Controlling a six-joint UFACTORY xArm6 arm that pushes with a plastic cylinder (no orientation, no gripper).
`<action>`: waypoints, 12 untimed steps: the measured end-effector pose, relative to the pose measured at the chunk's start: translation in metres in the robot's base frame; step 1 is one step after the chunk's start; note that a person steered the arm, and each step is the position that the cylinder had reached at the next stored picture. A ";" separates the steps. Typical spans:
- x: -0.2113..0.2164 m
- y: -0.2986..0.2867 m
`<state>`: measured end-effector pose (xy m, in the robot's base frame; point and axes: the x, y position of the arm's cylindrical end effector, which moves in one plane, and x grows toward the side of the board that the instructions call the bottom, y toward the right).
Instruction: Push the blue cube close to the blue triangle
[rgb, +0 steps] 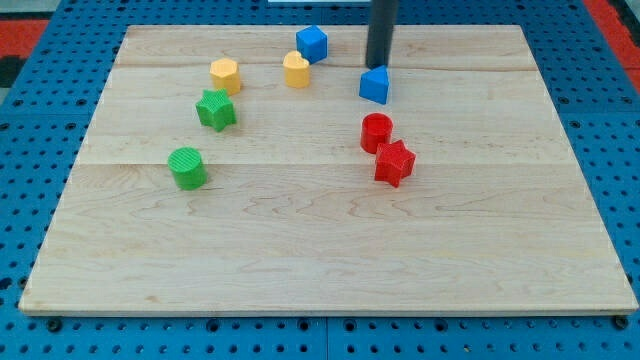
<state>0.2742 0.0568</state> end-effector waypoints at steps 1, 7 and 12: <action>0.027 0.003; -0.078 -0.093; -0.080 -0.065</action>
<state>0.1938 -0.0078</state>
